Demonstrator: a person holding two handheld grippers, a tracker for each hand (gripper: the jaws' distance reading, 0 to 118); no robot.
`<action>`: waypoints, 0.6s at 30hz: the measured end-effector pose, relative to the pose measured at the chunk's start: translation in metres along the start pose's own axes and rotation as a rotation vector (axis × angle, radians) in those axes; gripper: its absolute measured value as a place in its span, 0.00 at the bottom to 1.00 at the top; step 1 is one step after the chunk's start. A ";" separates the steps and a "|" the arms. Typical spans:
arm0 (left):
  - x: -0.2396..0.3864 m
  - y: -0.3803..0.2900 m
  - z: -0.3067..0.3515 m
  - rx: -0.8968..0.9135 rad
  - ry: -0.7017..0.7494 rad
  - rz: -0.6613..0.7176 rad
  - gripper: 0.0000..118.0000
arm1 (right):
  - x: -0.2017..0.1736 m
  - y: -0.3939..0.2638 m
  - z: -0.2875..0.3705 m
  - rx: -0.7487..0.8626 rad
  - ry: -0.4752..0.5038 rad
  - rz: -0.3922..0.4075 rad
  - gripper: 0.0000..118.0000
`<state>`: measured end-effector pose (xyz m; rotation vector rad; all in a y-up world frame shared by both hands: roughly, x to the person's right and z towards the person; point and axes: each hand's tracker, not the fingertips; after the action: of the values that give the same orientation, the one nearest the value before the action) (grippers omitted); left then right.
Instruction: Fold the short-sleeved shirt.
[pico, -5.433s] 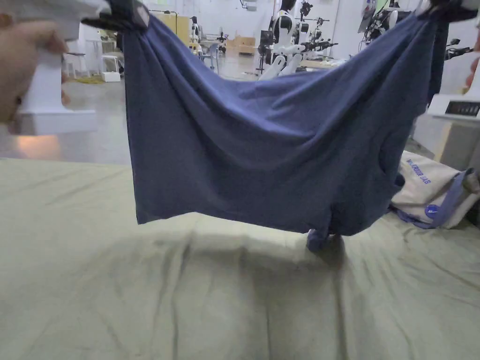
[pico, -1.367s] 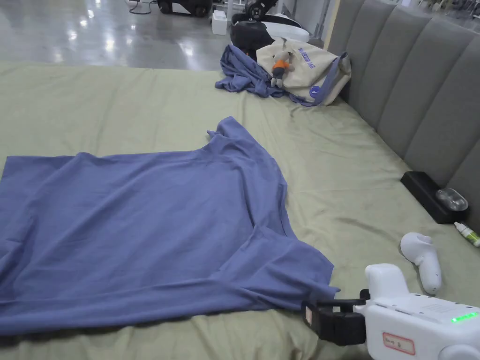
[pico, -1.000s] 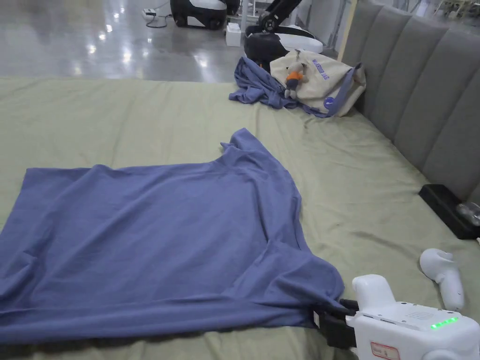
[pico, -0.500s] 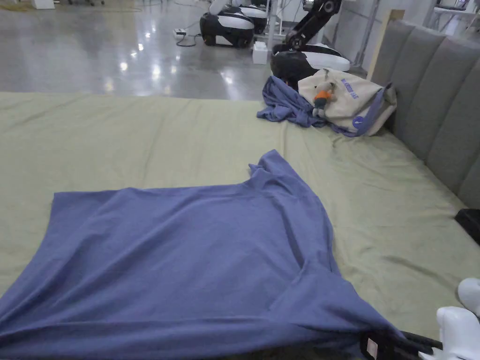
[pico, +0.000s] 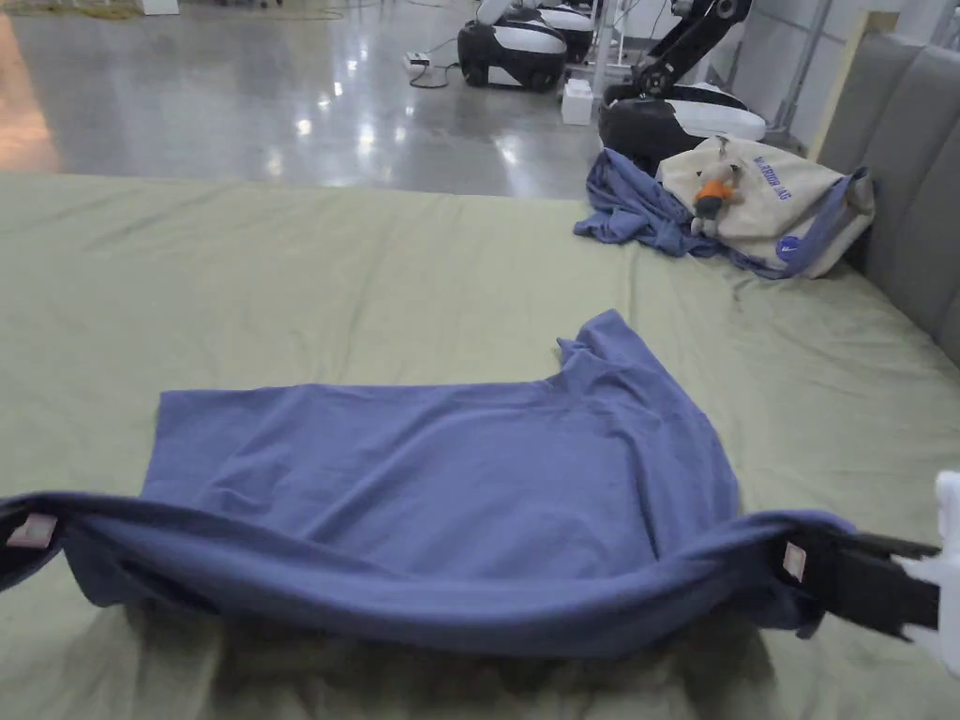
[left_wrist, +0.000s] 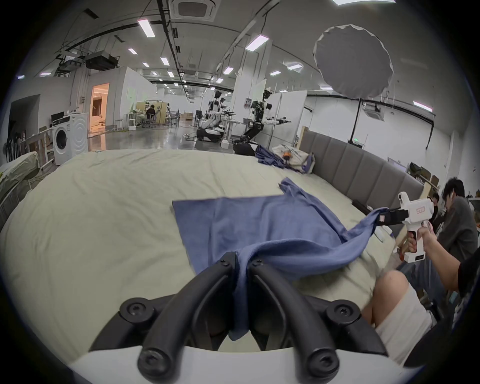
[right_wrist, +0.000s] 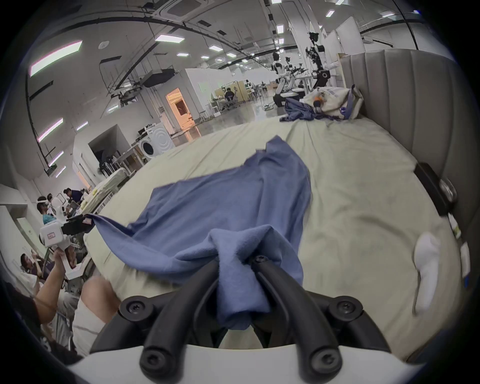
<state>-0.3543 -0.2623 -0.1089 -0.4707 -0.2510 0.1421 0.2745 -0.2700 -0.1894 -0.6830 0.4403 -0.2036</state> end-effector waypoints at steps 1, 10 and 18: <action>-0.007 0.006 -0.012 0.009 0.005 0.010 0.07 | 0.001 0.010 -0.011 0.003 -0.008 0.004 0.08; -0.045 0.011 -0.106 -0.080 0.076 0.113 0.07 | 0.018 0.057 -0.104 -0.028 -0.083 0.041 0.09; -0.047 -0.002 -0.150 -0.178 0.135 0.036 0.07 | 0.025 0.055 -0.166 -0.103 -0.159 0.082 0.09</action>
<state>-0.3590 -0.3376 -0.2469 -0.6595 -0.1228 0.1231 0.2234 -0.3305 -0.3476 -0.7744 0.3274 -0.0484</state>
